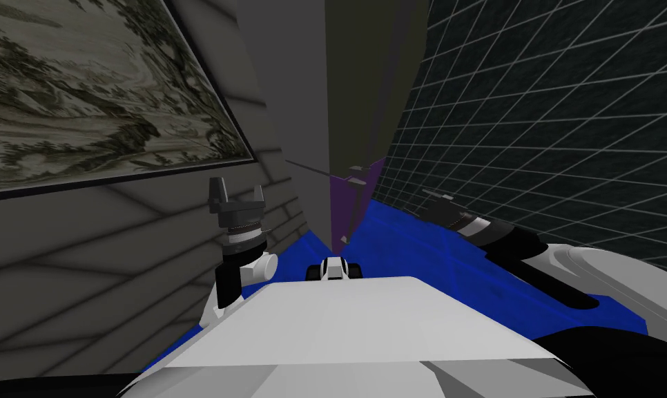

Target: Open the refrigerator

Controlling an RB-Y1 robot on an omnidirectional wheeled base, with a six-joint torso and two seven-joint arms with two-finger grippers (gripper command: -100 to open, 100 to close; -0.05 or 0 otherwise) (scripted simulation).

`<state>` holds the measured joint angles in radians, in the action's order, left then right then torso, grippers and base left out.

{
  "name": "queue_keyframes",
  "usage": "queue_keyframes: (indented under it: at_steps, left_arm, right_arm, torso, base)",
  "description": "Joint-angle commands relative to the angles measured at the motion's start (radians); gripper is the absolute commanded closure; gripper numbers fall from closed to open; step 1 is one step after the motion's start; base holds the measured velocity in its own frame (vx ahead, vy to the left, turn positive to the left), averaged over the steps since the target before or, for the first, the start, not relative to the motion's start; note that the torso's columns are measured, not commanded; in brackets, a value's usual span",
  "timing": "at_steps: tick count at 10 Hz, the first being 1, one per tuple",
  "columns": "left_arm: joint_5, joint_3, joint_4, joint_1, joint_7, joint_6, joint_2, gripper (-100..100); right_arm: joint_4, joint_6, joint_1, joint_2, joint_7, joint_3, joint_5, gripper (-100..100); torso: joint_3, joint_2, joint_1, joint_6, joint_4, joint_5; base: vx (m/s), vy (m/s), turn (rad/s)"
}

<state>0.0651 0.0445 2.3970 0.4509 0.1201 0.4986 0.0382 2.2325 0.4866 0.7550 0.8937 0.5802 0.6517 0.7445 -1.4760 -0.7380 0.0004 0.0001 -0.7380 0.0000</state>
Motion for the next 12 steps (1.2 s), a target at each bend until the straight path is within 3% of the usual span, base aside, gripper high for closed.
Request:
queue_keyframes:
  at_steps: [1, 12]
  left_arm:
    - [0.0, 0.0, 0.0, 0.0, 0.0, 0.0, 0.0, 0]
    - [0.0, 0.0, 0.0, 0.0, 0.0, 0.0, 0.0, 0]
  right_arm:
    - [-0.024, -0.036, 0.023, 0.014, -0.015, 0.027, 0.0, -100]
    - [-0.137, -0.162, 0.101, 0.066, -0.06, 0.124, 0.0, -100]
  torso:
    - [0.0, 0.0, 0.001, 0.0, 0.0, 0.0]
    - [0.0, 0.0, -0.002, 0.0, 0.0, 0.0]
  base:
    - [0.078, 0.285, -0.062]
    - [0.066, 0.242, -0.079]
